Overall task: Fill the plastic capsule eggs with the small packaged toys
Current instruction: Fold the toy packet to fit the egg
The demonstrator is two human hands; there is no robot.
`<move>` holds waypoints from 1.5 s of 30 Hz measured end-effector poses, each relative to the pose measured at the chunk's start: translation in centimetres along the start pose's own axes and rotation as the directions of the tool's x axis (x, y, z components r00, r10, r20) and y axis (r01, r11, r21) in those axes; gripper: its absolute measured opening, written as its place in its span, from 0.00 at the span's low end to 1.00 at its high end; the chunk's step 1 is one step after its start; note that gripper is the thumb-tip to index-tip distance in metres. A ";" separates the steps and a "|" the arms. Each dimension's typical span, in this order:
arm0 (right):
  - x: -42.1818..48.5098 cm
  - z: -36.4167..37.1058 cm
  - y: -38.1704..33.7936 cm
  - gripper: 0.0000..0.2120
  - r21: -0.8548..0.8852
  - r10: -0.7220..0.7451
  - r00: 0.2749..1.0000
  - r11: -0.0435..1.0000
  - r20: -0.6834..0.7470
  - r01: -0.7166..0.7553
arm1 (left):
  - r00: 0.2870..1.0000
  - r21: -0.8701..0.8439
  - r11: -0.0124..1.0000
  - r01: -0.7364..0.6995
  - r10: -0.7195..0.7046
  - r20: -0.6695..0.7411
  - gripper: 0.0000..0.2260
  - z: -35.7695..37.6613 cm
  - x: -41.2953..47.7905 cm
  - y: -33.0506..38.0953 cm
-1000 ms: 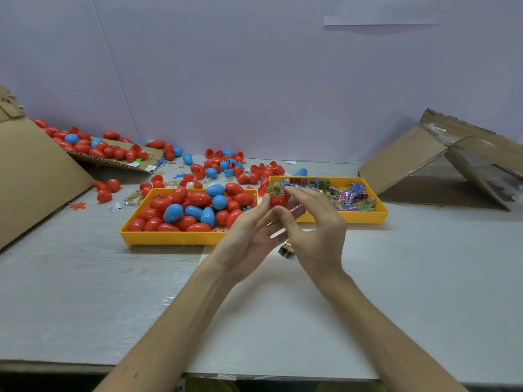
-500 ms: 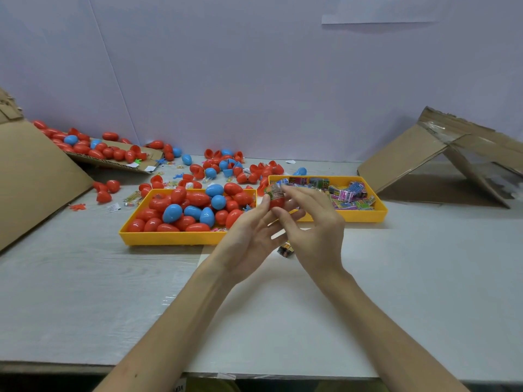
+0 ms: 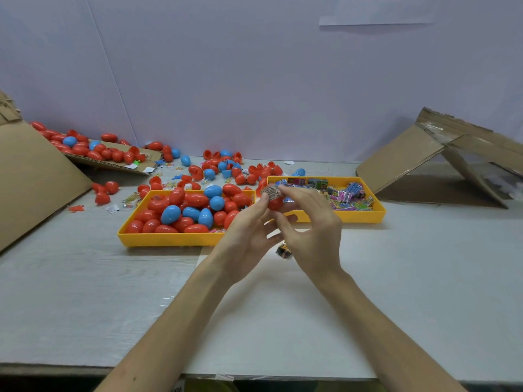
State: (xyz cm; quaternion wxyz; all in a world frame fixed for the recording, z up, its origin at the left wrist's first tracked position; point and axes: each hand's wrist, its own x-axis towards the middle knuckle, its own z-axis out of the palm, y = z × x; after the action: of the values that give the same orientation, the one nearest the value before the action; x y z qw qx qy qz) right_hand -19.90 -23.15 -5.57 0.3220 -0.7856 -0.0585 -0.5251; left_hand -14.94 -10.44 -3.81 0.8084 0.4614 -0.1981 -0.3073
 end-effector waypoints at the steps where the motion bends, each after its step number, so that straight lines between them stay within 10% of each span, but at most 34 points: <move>1: 0.0 0.0 0.0 0.19 0.011 0.012 1.000 1.000 -0.006 -0.012 | 1.000 -0.007 1.000 -0.002 0.002 -0.002 0.19 0.0 0.0 0.0; 11: 0.1 0.0 0.2 0.15 0.045 0.021 1.000 0.999 -0.021 -0.020 | 1.000 -0.118 0.993 0.028 -0.026 0.014 0.18 0.1 -0.1 -0.1; 29: 0.6 -0.5 0.1 0.06 0.175 0.139 0.990 0.975 0.001 -0.137 | 0.973 0.173 0.967 -0.189 0.208 -0.102 0.16 0.2 0.1 -0.2; 45: 0.5 -0.7 1.2 0.02 -0.017 -0.063 0.998 0.998 -0.026 0.063 | 0.966 0.270 0.937 -0.222 0.250 -0.071 0.21 0.3 0.0 -0.3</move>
State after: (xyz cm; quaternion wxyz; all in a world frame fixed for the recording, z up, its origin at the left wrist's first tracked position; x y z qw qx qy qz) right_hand -19.72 -24.60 -5.50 0.2996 -0.7789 -0.0746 -0.5458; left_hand -15.20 -10.78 -3.95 0.7811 0.5516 -0.2482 -0.1548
